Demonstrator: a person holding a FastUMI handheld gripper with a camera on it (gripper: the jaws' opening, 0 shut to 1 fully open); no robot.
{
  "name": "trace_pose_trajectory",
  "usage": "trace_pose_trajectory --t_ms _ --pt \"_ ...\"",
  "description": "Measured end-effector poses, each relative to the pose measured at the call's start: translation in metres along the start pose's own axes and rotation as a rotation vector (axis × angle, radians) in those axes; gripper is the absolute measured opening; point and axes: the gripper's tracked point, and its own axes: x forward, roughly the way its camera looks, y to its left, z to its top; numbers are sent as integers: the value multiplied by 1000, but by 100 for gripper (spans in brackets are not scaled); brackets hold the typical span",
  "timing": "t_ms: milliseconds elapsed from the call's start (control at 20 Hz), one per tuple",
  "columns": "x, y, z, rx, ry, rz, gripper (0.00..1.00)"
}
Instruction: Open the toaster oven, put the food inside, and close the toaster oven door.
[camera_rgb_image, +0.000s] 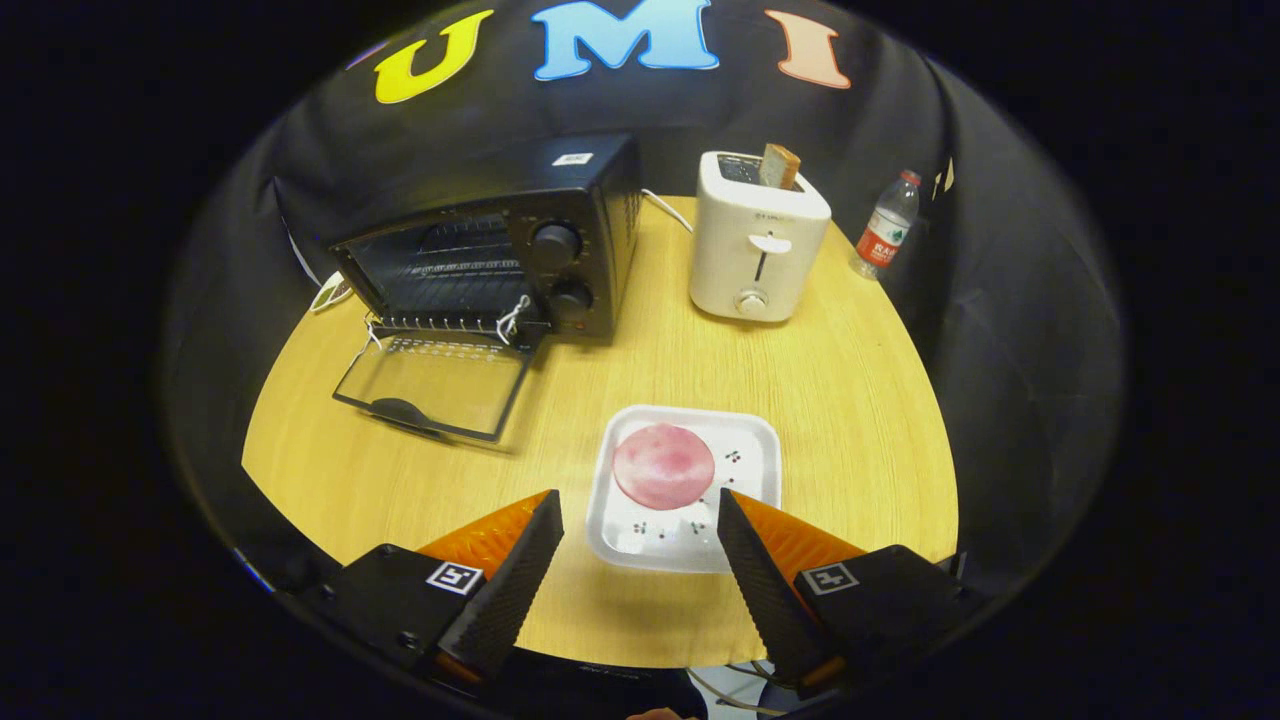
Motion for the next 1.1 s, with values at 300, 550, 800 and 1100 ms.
trace_pose_trajectory --t_ms 300,550,800,1100 --pt "27 -61 -9 24 82 50 98" --pt "62 -83 -22 44 192 95 98" --pt "85 -88 -32 67 273 113 88" --pt "90 -95 -34 42 310 51 43"
